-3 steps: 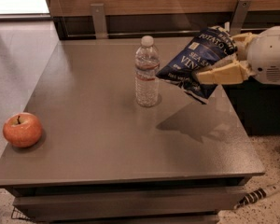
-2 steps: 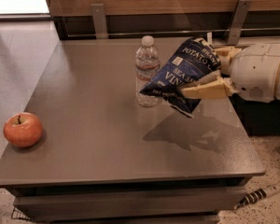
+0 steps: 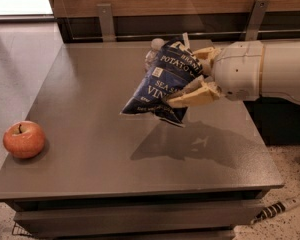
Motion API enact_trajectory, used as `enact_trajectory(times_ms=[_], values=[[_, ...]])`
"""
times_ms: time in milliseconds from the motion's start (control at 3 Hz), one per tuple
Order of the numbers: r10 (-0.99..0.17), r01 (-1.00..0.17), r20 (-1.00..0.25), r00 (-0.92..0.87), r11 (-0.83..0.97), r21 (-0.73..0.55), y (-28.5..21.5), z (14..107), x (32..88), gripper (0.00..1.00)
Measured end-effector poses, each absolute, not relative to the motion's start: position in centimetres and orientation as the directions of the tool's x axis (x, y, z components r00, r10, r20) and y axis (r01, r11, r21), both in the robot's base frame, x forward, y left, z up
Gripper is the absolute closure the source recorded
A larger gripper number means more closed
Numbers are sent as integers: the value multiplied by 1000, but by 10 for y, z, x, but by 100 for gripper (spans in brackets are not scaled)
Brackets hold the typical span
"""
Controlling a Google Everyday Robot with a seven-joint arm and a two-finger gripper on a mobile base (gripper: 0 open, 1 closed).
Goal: Move blue chip bag near apple
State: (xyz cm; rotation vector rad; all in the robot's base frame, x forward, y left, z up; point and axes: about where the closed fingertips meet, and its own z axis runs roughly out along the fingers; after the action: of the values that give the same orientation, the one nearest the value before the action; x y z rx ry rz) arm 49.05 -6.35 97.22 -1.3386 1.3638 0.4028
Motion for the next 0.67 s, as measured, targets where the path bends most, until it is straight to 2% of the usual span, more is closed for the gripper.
enact_trajectory(times_ms=[667], values=[[-487,-827,-766,421,141,-544,-18,982,476,100]])
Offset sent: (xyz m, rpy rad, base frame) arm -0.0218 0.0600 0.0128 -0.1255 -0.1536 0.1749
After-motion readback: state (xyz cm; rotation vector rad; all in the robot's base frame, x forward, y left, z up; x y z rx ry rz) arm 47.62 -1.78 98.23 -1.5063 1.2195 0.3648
